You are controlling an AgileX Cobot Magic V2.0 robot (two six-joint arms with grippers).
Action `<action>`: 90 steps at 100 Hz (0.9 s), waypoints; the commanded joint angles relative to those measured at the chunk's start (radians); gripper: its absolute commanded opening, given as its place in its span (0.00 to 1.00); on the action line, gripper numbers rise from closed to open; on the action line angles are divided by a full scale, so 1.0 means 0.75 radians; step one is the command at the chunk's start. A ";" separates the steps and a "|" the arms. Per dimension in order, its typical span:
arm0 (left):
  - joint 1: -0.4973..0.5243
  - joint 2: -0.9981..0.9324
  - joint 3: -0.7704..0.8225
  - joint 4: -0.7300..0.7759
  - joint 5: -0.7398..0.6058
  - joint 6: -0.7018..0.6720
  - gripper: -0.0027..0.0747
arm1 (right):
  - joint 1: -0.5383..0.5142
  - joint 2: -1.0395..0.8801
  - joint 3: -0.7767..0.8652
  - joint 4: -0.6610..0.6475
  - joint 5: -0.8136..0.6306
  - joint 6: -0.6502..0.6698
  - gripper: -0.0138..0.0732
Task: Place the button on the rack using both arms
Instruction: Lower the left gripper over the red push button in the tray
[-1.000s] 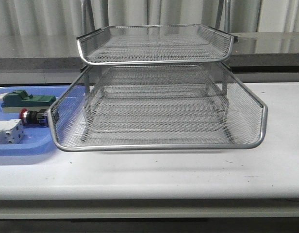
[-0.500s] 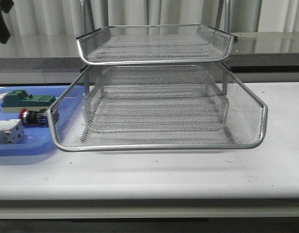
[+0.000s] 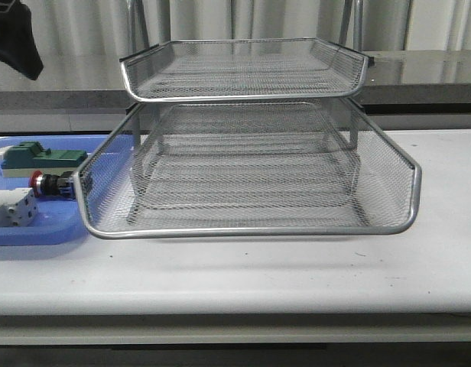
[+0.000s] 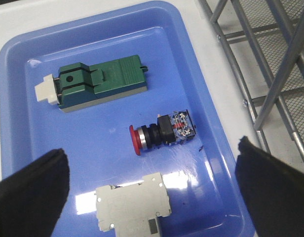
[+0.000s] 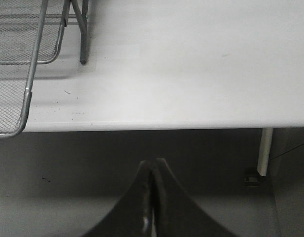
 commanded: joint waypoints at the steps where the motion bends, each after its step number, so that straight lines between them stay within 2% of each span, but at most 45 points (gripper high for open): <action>1: 0.003 -0.047 -0.051 -0.015 -0.099 0.048 0.89 | -0.007 0.002 -0.044 -0.020 -0.069 -0.006 0.08; 12: 0.003 -0.029 -0.093 -0.015 -0.107 0.114 0.89 | -0.007 0.002 -0.044 -0.020 -0.069 -0.006 0.08; 20: 0.003 0.020 -0.174 -0.015 -0.045 0.244 0.89 | -0.007 0.002 -0.044 -0.020 -0.068 -0.006 0.08; 46: 0.003 0.380 -0.681 -0.015 0.472 0.478 0.89 | -0.007 0.002 -0.044 -0.020 -0.065 -0.006 0.08; 65: 0.003 0.638 -1.039 -0.020 0.738 0.697 0.89 | -0.007 0.002 -0.044 -0.020 -0.064 -0.006 0.08; 79: 0.003 0.780 -1.195 -0.023 0.893 0.822 0.89 | -0.007 0.002 -0.044 -0.020 -0.064 -0.006 0.08; 90: 0.003 0.831 -1.212 -0.026 0.918 0.874 0.89 | -0.007 0.002 -0.044 -0.020 -0.064 -0.006 0.08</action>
